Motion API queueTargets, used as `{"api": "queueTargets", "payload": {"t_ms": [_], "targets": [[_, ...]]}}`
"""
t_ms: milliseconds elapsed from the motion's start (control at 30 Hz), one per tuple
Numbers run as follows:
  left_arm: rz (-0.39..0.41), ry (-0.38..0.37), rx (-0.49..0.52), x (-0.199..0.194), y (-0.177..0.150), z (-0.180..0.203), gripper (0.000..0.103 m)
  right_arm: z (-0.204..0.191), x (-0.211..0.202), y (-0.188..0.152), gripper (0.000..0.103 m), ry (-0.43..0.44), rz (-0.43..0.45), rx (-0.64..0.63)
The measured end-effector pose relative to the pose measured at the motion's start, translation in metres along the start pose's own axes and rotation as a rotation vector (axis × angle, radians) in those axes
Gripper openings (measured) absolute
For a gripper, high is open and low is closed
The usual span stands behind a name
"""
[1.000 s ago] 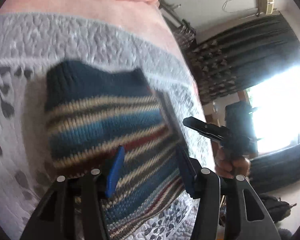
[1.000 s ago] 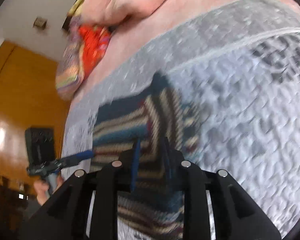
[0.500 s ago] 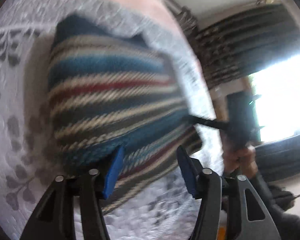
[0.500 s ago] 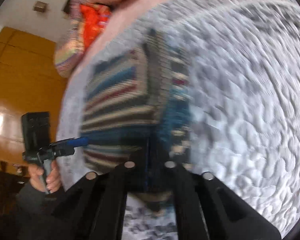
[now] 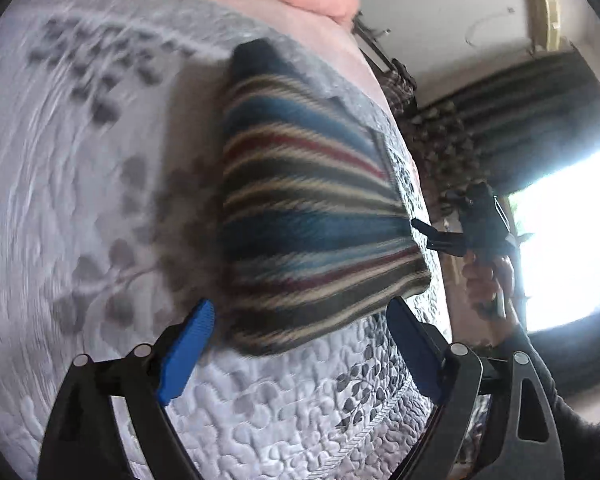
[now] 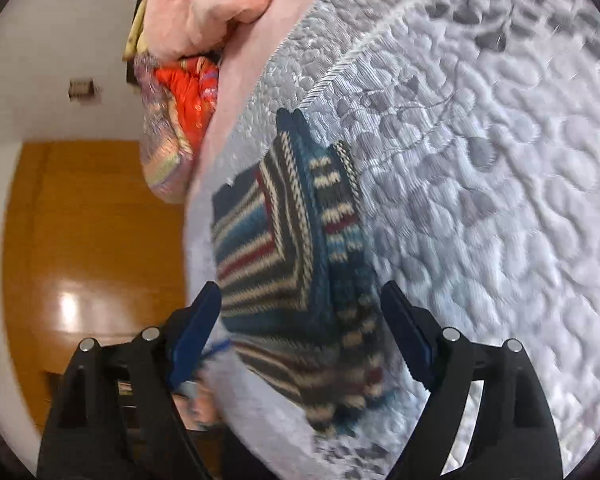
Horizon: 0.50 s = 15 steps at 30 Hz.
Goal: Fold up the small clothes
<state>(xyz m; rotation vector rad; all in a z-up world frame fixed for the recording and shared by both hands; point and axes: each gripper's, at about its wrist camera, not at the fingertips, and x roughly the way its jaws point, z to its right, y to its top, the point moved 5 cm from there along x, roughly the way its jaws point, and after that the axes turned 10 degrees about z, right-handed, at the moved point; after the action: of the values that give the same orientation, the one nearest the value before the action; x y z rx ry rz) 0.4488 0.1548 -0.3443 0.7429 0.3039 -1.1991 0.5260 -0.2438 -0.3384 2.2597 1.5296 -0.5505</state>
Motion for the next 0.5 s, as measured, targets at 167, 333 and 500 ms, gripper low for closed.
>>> {"api": "queueTargets", "payload": {"t_ms": [167,333,500], "targets": [[0.017,-0.092,-0.164,0.011,-0.007,-0.033,0.088,0.002,0.030,0.019,0.082,0.000,-0.068,-0.010],[0.001,-0.186,-0.237,0.030,0.000,-0.045,0.089,0.004,0.065,0.020,0.081,-0.032,-0.158,-0.036],[-0.024,-0.285,-0.253,0.043,0.009,-0.046,0.088,0.004,0.083,0.018,0.081,-0.030,-0.192,-0.062]]}}
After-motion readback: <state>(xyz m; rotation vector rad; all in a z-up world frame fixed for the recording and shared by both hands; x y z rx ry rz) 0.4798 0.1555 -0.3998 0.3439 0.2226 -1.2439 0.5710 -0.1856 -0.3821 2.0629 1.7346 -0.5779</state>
